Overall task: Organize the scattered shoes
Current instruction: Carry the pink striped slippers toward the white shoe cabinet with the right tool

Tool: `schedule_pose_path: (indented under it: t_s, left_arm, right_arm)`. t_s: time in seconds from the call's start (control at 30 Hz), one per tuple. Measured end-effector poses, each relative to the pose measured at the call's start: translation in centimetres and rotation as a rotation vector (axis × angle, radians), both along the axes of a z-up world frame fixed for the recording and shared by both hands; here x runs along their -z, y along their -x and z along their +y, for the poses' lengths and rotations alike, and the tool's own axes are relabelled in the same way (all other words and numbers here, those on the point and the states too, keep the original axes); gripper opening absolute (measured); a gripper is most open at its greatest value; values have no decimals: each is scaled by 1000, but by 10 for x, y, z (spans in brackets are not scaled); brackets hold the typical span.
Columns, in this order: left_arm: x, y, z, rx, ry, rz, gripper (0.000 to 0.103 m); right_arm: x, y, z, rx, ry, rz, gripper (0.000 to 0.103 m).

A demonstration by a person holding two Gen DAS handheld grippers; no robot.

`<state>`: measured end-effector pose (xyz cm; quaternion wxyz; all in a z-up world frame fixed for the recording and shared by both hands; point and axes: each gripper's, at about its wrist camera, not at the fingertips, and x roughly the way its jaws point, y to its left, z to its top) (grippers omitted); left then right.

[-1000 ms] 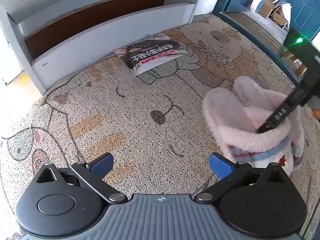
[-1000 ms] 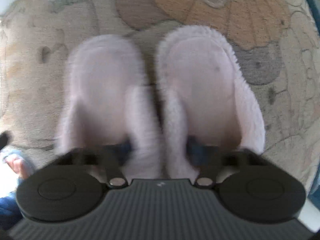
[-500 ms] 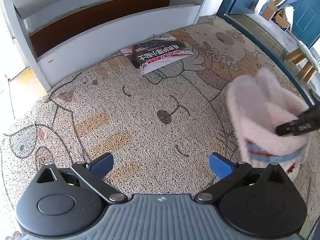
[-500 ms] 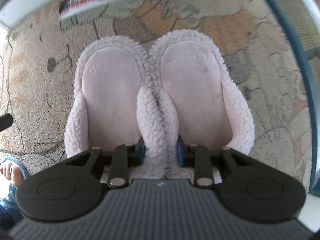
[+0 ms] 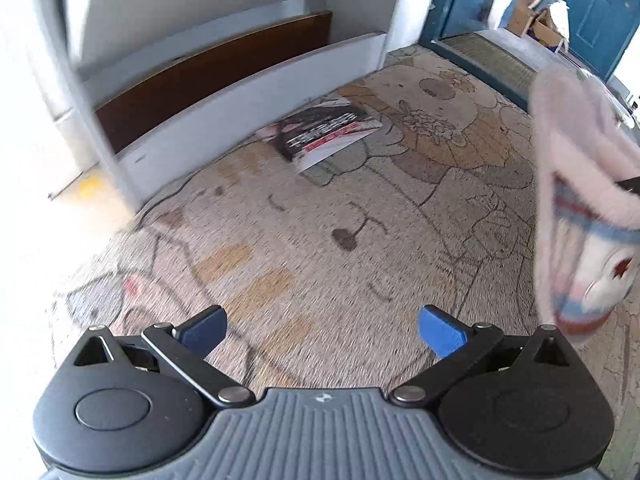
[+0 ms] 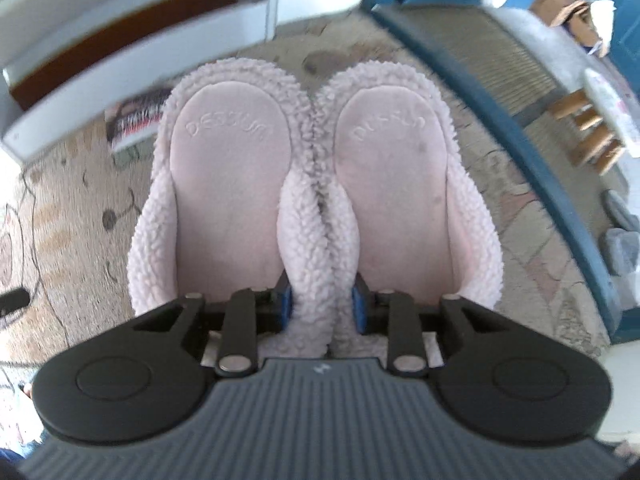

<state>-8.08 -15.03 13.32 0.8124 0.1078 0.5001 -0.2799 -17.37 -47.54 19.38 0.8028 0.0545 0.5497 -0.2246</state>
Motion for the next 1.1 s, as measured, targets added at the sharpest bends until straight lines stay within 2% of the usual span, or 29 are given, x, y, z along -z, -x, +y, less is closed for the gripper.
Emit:
schedule_pose_path:
  t_s: [0.23,0.37,0.47,0.57,0.87,1.1]
  left_arm:
    - [-27,3,46,-61,-12,-31,102]
    - [-46,5,77,-113,-12,-17,102]
    - [-69,7,99,-145,1,-61,102]
    - [-88,8,120,-191,14,-102,102]
    - [-127,9,169,-295,58,-153,102]
    - [-145,14,186,-331,90,-173,102]
  right_arm:
    - [-55,26,15,40,79,-150,25]
    - [-73,28,37,30,155,-225,25]
    - [-93,28,54,7,225,-262,25]
    - [-119,29,58,10,249,-284,25]
    - [-217,55,52,60,251,-428,25]
    - [-312,47,66,-6,320,-494,25]
